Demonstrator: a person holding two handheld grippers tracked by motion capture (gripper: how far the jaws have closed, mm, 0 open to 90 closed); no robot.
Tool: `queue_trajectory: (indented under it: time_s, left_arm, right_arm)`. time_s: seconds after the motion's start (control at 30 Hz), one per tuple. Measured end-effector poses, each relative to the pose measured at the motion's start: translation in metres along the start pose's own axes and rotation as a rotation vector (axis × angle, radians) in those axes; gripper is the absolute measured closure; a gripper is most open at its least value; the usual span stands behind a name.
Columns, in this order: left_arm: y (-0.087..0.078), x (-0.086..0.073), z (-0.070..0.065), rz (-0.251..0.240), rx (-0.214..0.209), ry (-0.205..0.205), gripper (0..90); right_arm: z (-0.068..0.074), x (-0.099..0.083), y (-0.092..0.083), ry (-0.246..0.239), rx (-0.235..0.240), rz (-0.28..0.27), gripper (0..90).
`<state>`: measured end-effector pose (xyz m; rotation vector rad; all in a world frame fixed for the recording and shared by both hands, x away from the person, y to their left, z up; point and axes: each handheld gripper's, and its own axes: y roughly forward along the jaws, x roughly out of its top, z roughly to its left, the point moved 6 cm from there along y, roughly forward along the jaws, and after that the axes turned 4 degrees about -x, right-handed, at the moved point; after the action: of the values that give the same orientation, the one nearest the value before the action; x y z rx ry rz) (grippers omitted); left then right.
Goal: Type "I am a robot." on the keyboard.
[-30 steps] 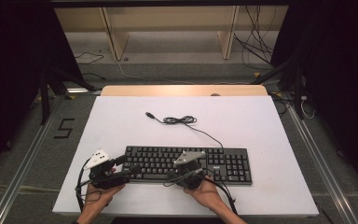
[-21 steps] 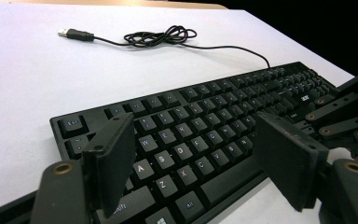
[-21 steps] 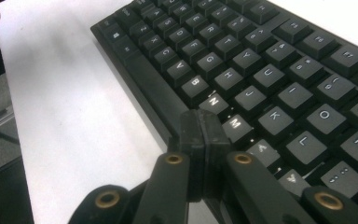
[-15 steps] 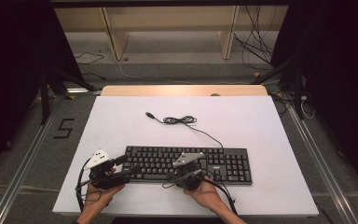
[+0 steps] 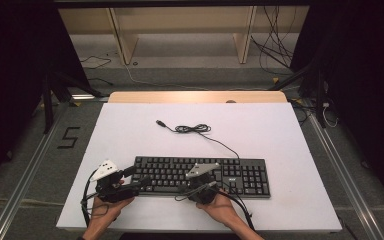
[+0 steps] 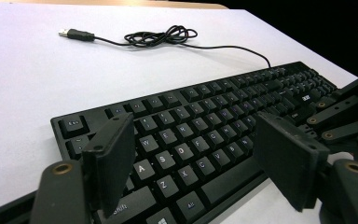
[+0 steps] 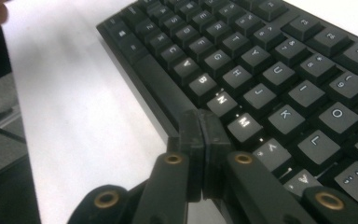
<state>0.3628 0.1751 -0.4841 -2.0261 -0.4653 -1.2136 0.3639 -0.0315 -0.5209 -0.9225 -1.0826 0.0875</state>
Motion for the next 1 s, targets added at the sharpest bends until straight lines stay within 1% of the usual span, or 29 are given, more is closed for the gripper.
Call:
queue_trajectory:
  time_s: [0.03,0.27,0.33,0.43,0.47,0.7,0.8,0.83,0.9,0.93,0.97,1.0]
  left_arm:
    - [0.000,0.000,0.000,0.000,0.000,0.000,29.2]
    - [0.000,0.000,0.000,0.000,0.001,0.001,29.2]
    - [0.000,0.000,0.000,0.001,0.001,0.001,29.2]
    - [0.000,0.000,0.000,0.001,0.001,0.002,29.2]
    - [0.000,0.000,0.000,0.001,0.002,0.003,29.2]
    - [0.000,0.000,0.001,0.000,0.007,0.001,29.2]
    - [0.001,0.001,0.002,0.000,0.008,0.000,29.2]
    - [0.001,0.001,0.002,0.000,0.008,0.000,29.2]
    - [0.002,0.001,0.003,0.000,0.012,-0.001,29.2]
    - [0.002,0.002,0.003,0.001,0.012,-0.002,29.3]
    - [0.002,0.002,0.003,0.002,0.011,0.000,29.3]
    - [0.003,0.002,0.003,0.004,0.012,0.001,29.3]
  right_arm:
    - [0.000,0.002,-0.002,0.010,0.004,-0.014,89.6]
    - [0.001,0.005,-0.006,0.016,0.015,-0.043,87.7]
    - [0.001,0.007,-0.007,0.019,0.022,-0.058,85.2]
    - [0.000,0.007,-0.008,0.021,0.024,-0.062,82.7]
    - [-0.001,0.008,-0.009,0.026,0.024,-0.065,80.0]
    - [-0.001,0.009,-0.011,0.029,0.029,-0.078,74.0]
    - [-0.001,0.010,-0.012,0.030,0.032,-0.089,67.1]
    - [-0.001,0.010,-0.012,0.030,0.032,-0.089,67.1]
    - [-0.002,0.011,-0.013,0.036,0.033,-0.094,62.6]
    - [-0.002,0.011,-0.014,0.042,0.034,-0.097,58.7]
    - [-0.002,0.011,-0.014,0.042,0.034,-0.097,58.7]
    - [-0.003,0.011,-0.016,0.044,0.032,-0.101,56.2]
